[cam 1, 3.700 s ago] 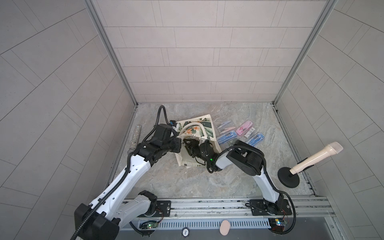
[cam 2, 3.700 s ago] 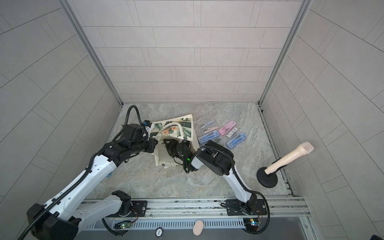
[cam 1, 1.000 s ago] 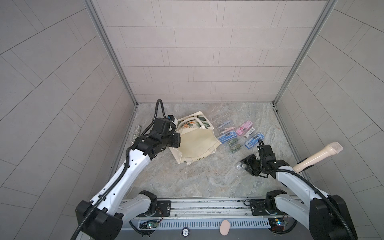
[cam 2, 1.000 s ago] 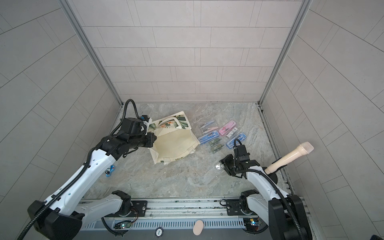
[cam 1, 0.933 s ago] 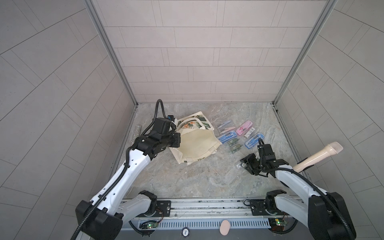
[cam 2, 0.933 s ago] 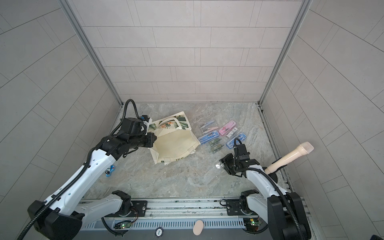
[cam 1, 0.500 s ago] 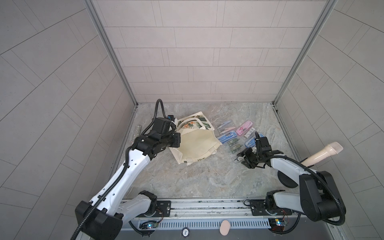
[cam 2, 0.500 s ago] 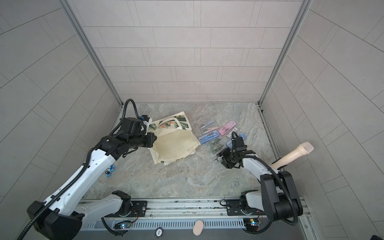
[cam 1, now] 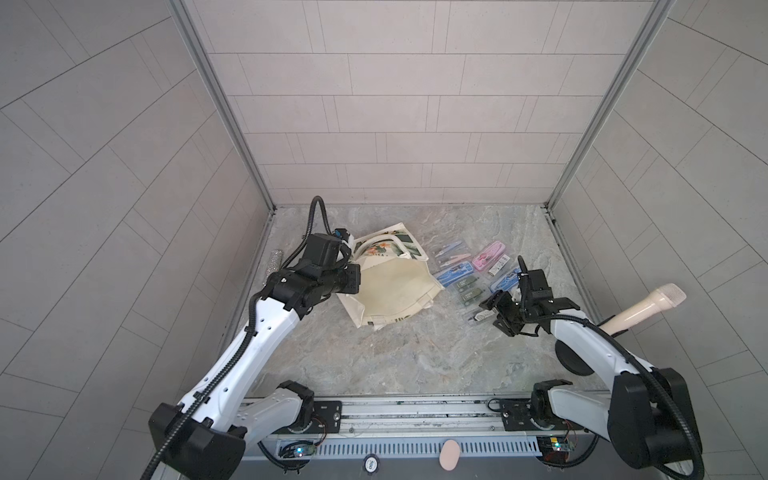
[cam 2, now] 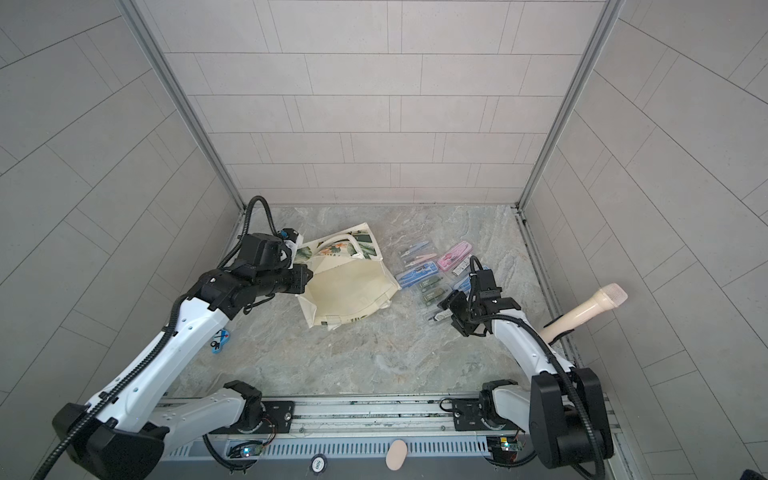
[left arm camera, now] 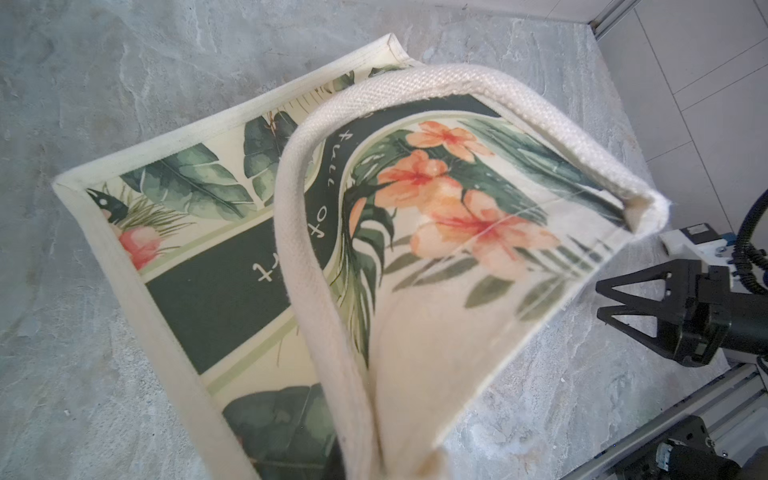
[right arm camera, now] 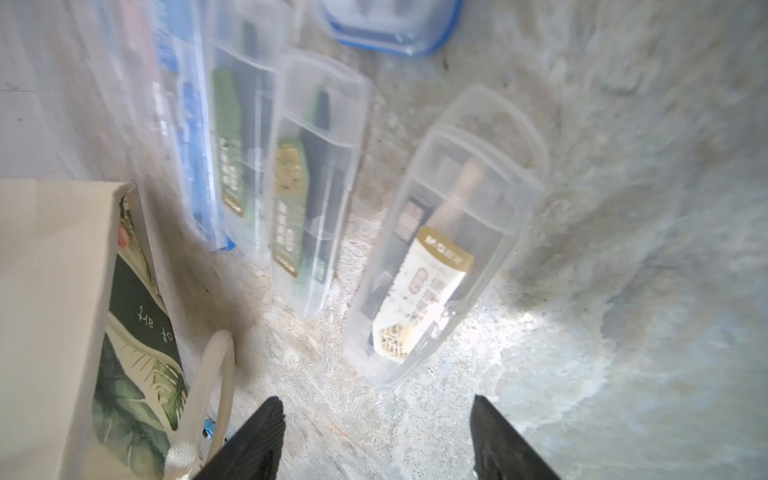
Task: Take out the compass set from the canvas bag
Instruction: Adjust the canvas bag at the center of the board.
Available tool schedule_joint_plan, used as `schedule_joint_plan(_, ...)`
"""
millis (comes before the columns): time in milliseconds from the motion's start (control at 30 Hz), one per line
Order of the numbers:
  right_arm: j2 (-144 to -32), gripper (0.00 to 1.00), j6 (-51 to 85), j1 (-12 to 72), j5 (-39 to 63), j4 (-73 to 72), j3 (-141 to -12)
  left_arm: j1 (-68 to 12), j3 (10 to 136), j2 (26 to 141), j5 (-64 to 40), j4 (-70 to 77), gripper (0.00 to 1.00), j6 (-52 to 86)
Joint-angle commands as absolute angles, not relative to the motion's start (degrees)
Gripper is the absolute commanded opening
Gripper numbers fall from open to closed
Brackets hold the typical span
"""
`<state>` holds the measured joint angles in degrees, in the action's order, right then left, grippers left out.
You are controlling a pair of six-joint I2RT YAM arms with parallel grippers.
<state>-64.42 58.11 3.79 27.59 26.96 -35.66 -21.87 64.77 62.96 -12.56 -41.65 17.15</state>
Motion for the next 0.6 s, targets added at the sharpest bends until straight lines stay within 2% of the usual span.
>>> schedule_joint_plan(0,-64.0,0.74,52.6,3.3,22.6,32.3,-36.3,-20.4,69.3,61.4,-14.7,-38.8,0.0,18.4)
schedule_joint_plan(267,-71.1,0.86,50.4,3.0,23.7,26.3,-36.8,-18.2,76.9,66.2,-18.7,-39.7,0.0,24.9)
schedule_joint_plan(567,-77.9,0.89,55.2,2.9,27.8,18.3,-36.3,-11.9,75.7,68.3,-27.0,-33.2,0.0,38.1)
